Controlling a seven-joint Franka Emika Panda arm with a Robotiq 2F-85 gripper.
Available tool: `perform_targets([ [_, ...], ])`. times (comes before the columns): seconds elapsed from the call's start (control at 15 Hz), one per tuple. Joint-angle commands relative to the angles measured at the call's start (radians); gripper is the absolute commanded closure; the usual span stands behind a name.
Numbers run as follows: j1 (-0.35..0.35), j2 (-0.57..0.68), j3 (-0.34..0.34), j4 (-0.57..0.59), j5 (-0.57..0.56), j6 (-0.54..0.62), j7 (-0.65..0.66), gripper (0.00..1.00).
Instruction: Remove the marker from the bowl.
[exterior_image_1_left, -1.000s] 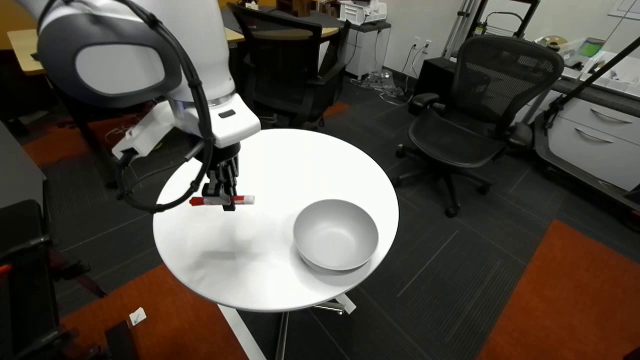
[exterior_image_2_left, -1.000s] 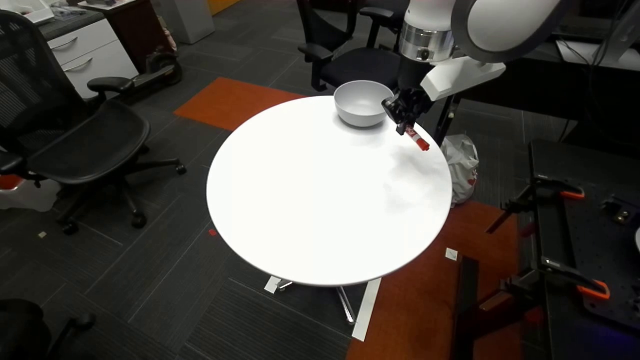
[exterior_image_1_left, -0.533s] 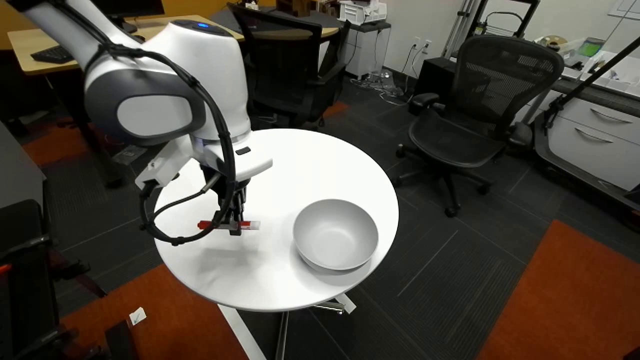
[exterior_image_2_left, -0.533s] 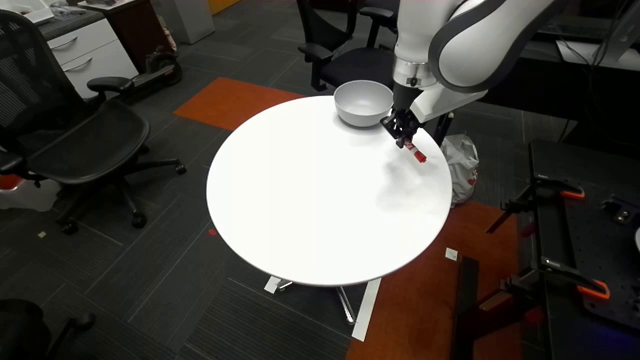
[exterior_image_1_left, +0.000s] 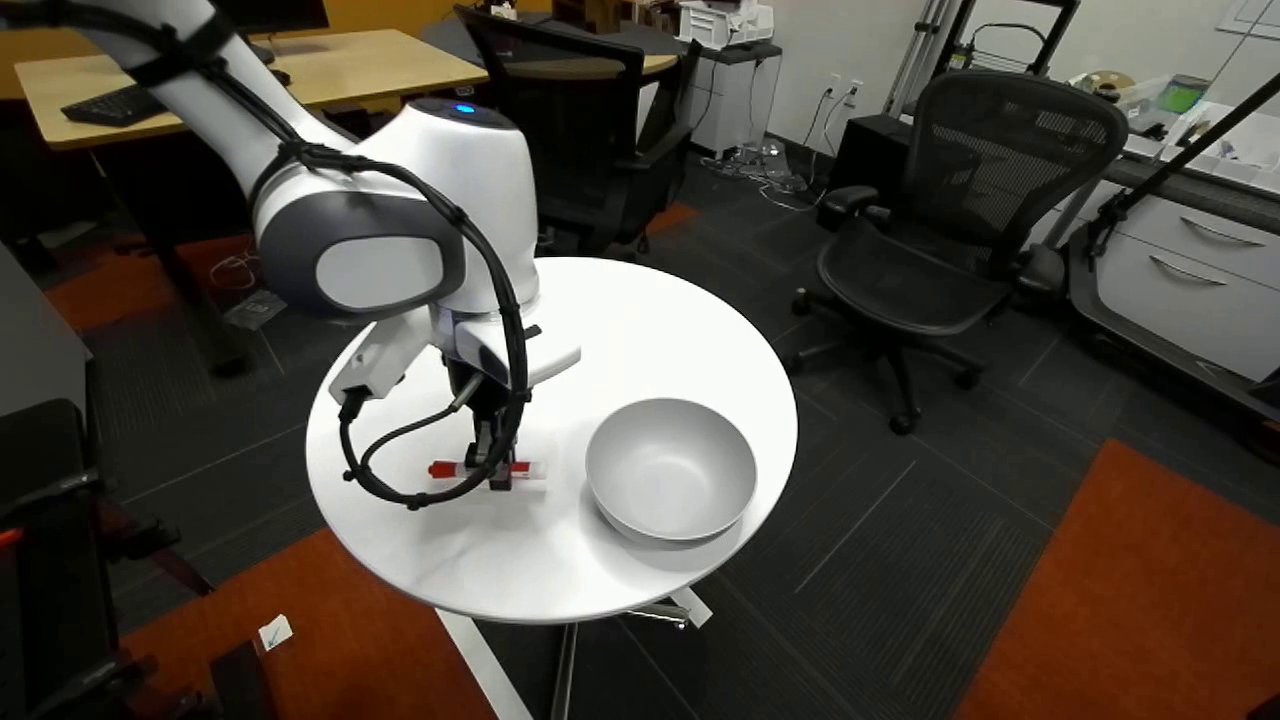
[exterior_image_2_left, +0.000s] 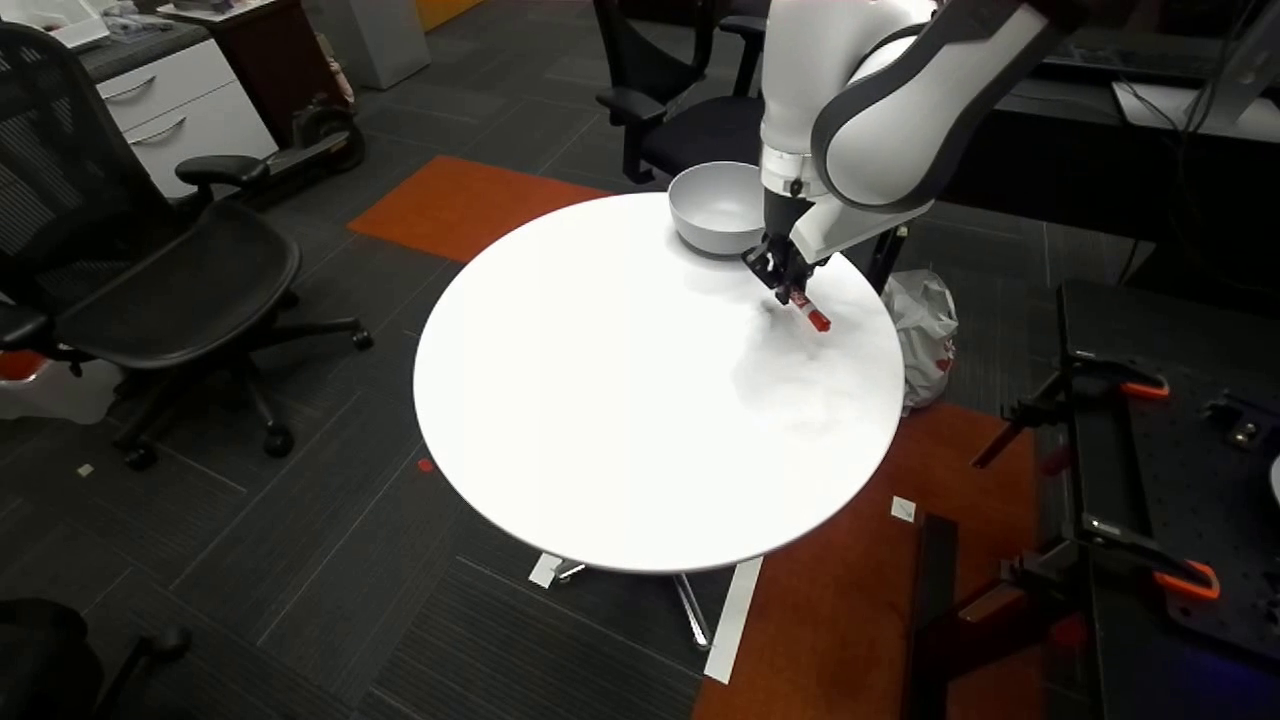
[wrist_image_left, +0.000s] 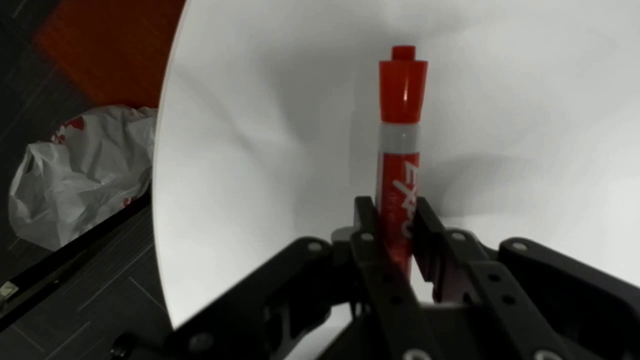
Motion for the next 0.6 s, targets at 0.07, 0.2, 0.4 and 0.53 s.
perform_targets([
  [0.07,0.004,0.031,-0.011,0.032,0.025,0.01,-0.03,0.41],
  [0.2,0.011,0.024,-0.016,0.027,0.02,0.012,-0.026,0.25],
  [0.4,0.035,-0.028,-0.034,-0.015,0.005,0.028,-0.008,0.02],
  [0.53,0.043,-0.076,-0.036,-0.049,0.006,0.04,-0.009,0.0],
])
